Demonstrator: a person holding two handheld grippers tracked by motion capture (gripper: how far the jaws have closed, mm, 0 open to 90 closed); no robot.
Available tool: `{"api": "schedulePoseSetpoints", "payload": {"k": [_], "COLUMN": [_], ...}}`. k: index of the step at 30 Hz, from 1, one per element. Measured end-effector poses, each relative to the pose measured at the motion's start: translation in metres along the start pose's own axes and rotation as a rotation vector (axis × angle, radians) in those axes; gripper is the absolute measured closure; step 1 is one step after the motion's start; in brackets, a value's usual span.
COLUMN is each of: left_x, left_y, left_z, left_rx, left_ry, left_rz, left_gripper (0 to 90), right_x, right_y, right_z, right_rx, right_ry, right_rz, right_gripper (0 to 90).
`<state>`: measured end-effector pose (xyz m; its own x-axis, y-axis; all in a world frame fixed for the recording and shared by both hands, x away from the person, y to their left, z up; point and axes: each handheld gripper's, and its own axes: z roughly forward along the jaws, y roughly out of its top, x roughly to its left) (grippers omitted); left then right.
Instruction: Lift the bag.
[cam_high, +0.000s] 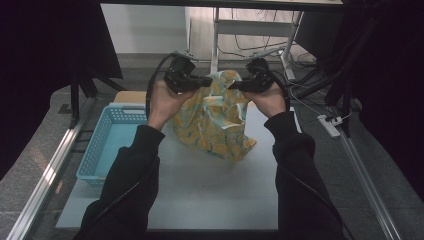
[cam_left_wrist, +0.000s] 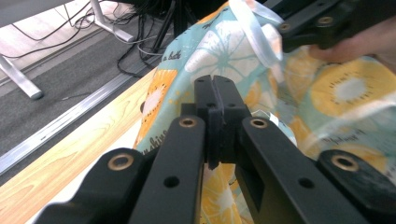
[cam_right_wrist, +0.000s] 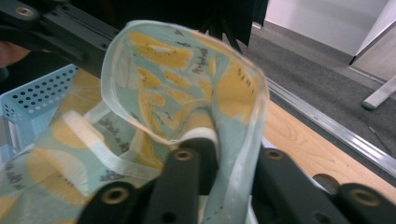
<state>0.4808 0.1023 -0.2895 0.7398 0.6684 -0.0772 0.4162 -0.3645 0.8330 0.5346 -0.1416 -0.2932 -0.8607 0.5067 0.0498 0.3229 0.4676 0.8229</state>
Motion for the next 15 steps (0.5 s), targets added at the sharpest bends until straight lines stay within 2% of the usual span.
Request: {"api": "schedulePoseSetpoints", "payload": {"k": [4,6,13,15], "left_x": [0.004,0.007,0.017,0.020], "left_y": [0.000,-0.001,-0.002,-0.002], "left_z": [0.005,0.007,0.015,0.018], "left_rx": [-0.001,0.003,0.018,0.020], "left_ry": [0.010,0.017,0.041,0.042], "left_rz": [-0.011,-0.018,-0.042,-0.049], "left_gripper": [90.0,90.0,90.0,90.0], "right_x": [0.001,0.001,0.002,0.003], "right_y": [-0.002,-0.005,-0.012,-0.014], "right_z": [0.001,0.002,0.001,-0.001], "right_rx": [0.018,0.030,0.042,0.044], "right_ry": [0.016,0.008,0.018,0.037], "right_rz": [0.019,0.016,0.022,0.025], "right_gripper": [65.5,60.0,45.5,42.3]}}
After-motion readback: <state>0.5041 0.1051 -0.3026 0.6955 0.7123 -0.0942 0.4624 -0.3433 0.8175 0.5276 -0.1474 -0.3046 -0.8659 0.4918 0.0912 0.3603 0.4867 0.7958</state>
